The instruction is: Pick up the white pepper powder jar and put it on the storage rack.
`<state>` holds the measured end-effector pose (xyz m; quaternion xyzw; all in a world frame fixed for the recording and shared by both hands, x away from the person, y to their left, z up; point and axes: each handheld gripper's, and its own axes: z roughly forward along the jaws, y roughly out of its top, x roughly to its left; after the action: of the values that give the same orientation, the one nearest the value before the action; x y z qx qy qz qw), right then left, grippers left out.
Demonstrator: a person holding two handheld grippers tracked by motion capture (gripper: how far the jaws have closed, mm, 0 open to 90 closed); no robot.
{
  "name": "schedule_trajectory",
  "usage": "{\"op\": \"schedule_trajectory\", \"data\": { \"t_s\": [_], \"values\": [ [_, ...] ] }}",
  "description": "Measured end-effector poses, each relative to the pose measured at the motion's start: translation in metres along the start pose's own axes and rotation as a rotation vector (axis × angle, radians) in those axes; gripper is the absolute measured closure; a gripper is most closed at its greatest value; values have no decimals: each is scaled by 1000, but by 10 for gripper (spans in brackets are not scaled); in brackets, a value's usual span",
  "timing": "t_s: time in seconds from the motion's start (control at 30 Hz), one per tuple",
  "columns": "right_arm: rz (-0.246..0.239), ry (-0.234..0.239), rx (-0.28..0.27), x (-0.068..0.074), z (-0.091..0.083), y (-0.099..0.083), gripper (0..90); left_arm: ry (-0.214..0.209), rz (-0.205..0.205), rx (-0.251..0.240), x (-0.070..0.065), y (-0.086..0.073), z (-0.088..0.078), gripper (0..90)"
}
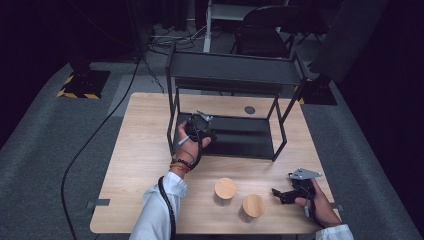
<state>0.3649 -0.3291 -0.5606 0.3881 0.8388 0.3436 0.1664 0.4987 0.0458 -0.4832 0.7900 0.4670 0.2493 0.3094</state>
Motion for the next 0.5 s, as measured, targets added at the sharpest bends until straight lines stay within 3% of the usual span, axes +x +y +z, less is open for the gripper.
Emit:
{"op": "schedule_trajectory", "data": {
  "t_s": [0.2, 0.5],
  "values": [
    [0, 0, 0, 0, 0, 0, 0, 37, 30, 0, -5, 1, 1, 90],
    [0, 0, 0, 0, 0, 0, 0, 33, 31, 5, -4, 0, 1, 49]
  ]
}}
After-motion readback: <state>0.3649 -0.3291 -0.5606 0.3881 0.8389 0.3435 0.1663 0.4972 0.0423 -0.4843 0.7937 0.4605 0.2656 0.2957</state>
